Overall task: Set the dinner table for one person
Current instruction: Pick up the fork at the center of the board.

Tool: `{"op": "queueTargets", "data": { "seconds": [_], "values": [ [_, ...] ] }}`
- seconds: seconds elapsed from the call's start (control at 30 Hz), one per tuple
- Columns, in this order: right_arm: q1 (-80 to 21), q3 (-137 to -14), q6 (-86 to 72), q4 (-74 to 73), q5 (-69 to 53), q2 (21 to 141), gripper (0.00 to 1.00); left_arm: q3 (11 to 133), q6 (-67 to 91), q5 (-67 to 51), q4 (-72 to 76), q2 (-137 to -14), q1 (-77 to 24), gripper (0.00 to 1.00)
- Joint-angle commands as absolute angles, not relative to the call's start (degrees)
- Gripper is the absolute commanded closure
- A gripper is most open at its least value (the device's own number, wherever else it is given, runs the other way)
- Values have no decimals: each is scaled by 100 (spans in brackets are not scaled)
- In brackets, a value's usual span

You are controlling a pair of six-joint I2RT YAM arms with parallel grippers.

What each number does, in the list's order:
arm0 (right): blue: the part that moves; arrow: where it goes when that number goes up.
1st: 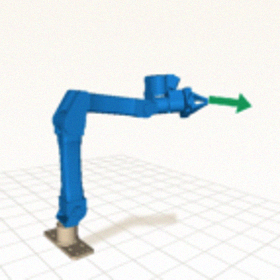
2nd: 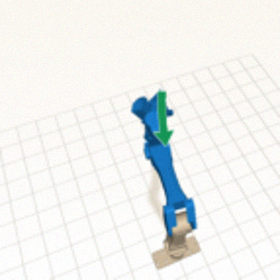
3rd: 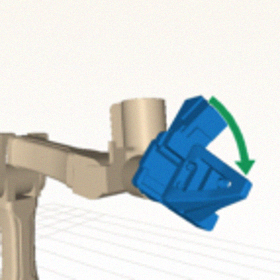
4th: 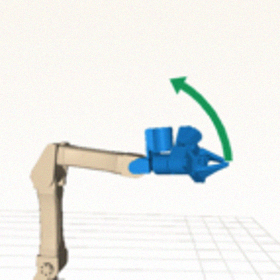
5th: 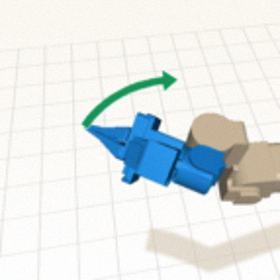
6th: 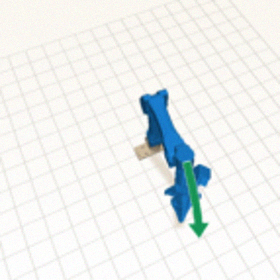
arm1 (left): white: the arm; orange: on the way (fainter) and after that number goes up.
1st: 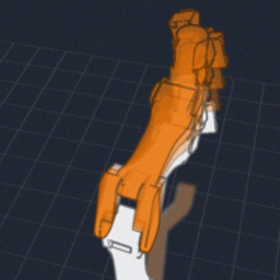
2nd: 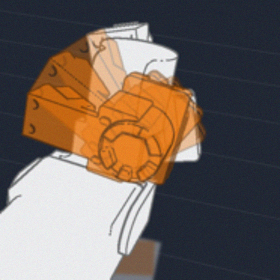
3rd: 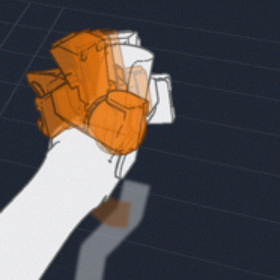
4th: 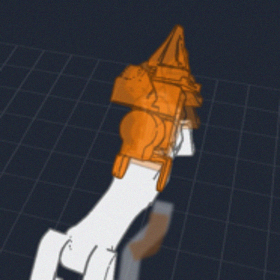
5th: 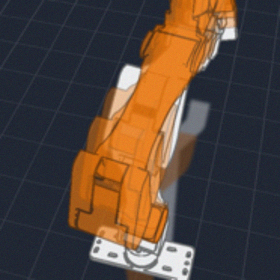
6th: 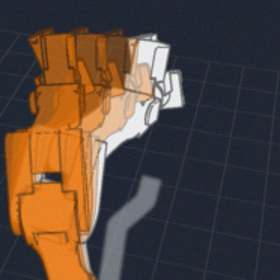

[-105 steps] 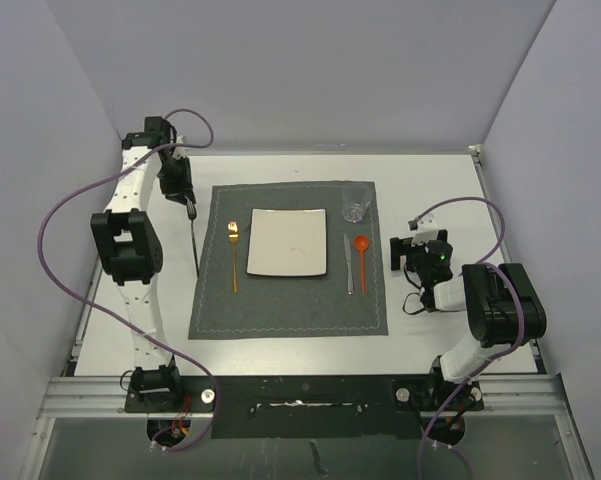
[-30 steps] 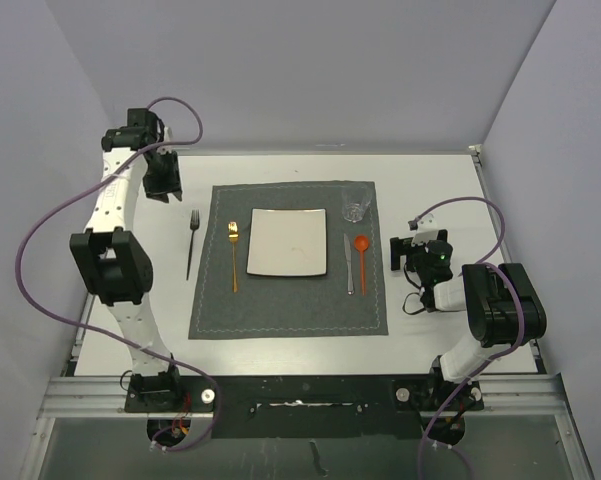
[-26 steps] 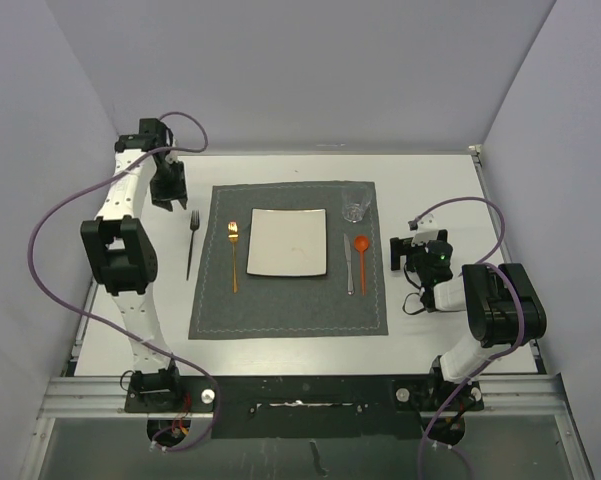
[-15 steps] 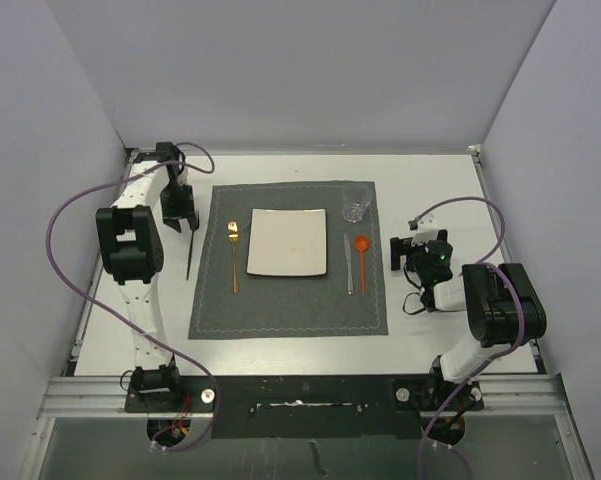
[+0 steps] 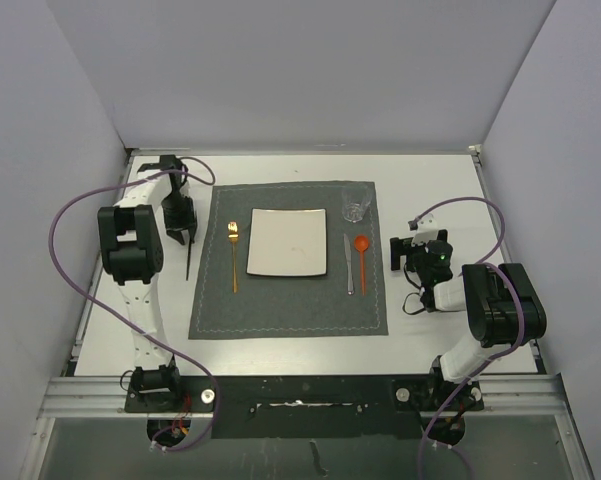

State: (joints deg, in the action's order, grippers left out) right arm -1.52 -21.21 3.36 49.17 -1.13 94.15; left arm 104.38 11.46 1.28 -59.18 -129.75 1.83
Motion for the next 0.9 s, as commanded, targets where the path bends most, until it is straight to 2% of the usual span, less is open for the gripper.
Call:
{"op": "queueTargets", "data": {
  "seconds": [0.0, 0.27, 0.87],
  "values": [
    [-129, -2273, 283, 5178, -149, 9309, 2, 10398, 1222, 9, -5536, -12896, 142, 73],
    [-131, -2268, 284, 5174, -151, 9312, 2, 10450, 1170, 97, -5664, -12791, 60, 100],
    [-138, -2271, 289, 5177, -150, 9308, 2, 10723, 961, 298, -6091, -11976, 35, 100]
  ]
}}
